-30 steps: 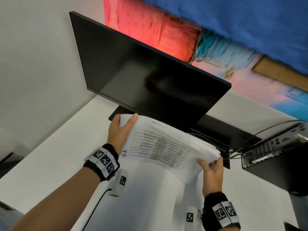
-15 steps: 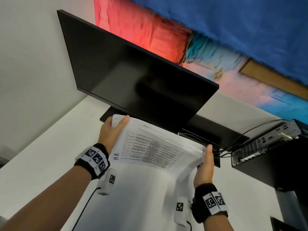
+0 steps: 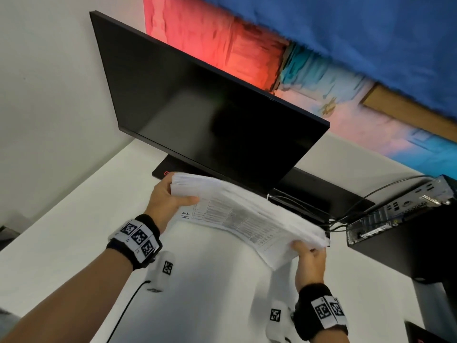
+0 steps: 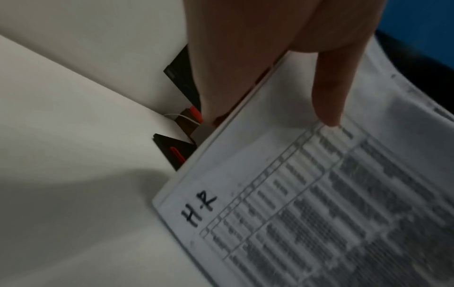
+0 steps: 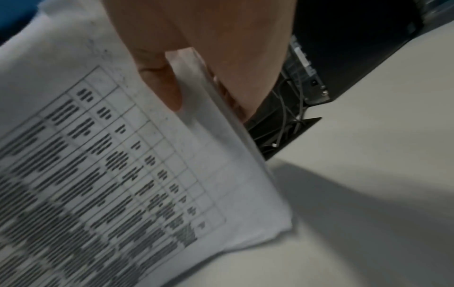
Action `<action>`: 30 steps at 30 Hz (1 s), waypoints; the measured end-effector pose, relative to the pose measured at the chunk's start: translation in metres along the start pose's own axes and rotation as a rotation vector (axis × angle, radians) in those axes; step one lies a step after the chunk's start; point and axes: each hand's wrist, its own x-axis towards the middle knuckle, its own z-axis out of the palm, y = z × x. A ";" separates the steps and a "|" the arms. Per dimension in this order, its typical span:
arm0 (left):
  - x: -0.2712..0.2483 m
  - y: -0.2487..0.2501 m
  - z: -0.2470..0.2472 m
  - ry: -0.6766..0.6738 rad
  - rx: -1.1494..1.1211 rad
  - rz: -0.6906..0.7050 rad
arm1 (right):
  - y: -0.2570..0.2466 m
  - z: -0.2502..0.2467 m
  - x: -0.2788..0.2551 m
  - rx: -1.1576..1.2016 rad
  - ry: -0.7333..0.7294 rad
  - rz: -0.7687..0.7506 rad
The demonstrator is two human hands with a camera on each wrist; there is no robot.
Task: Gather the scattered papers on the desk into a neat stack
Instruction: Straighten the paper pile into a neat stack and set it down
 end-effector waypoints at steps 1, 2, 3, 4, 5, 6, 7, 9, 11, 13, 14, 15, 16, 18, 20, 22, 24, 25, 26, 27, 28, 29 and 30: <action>0.001 -0.003 -0.001 -0.021 0.025 -0.017 | 0.008 -0.002 0.001 -0.051 -0.021 0.034; 0.003 -0.006 -0.001 -0.042 0.051 -0.041 | 0.014 -0.001 0.001 -0.089 -0.026 0.085; 0.003 -0.009 0.002 -0.058 0.072 -0.063 | 0.015 0.001 0.001 -0.130 -0.036 0.126; 0.003 -0.011 0.006 -0.060 0.083 -0.084 | 0.014 0.005 0.000 -0.164 -0.053 0.136; 0.002 -0.012 0.010 -0.052 0.079 -0.104 | 0.013 0.009 0.000 -0.170 -0.062 0.114; 0.002 -0.013 0.014 -0.037 0.063 -0.120 | 0.011 0.012 0.001 -0.160 -0.054 0.085; 0.002 -0.012 0.016 -0.015 0.042 -0.126 | 0.007 0.013 0.000 -0.136 -0.039 0.055; 0.004 -0.011 0.016 0.026 0.020 -0.104 | 0.002 0.009 -0.001 -0.061 0.012 0.023; 0.007 -0.015 0.012 0.053 0.031 -0.078 | 0.002 0.003 0.001 -0.021 0.061 0.019; 0.009 -0.021 0.010 0.050 0.052 -0.090 | 0.007 0.002 0.002 -0.038 0.055 0.060; 0.008 -0.023 0.012 0.028 0.070 -0.107 | 0.009 0.003 0.002 -0.061 0.050 0.087; 0.008 -0.026 0.016 0.006 0.090 -0.119 | 0.009 0.005 0.002 -0.072 0.049 0.107; 0.008 -0.026 0.020 -0.003 0.111 -0.129 | 0.009 0.006 0.003 -0.073 0.046 0.112; 0.007 -0.026 0.027 0.025 0.106 -0.139 | 0.008 0.007 0.005 -0.050 0.052 0.113; 0.008 -0.025 0.027 0.059 0.084 -0.123 | 0.009 0.004 0.008 -0.019 0.065 0.109; 0.010 -0.026 0.024 0.065 0.080 -0.097 | 0.010 0.001 0.005 -0.018 0.041 0.123; 0.009 -0.028 0.023 0.058 0.068 -0.105 | 0.013 0.001 0.001 -0.044 0.010 0.165; 0.009 -0.029 0.023 0.045 0.053 -0.114 | 0.014 0.000 0.000 -0.052 0.007 0.189; 0.008 -0.031 0.024 0.026 0.040 -0.121 | 0.016 0.000 -0.001 -0.062 0.005 0.200; 0.008 -0.032 0.025 0.007 0.035 -0.123 | 0.016 0.001 -0.001 -0.064 0.001 0.202; 0.007 -0.033 0.026 -0.004 0.032 -0.119 | 0.018 0.001 0.000 -0.068 0.000 0.202; 0.007 -0.033 0.027 -0.006 0.029 -0.111 | 0.018 0.001 0.000 -0.063 -0.003 0.198; 0.006 -0.033 0.029 0.001 0.023 -0.103 | 0.019 0.000 0.000 -0.055 -0.006 0.193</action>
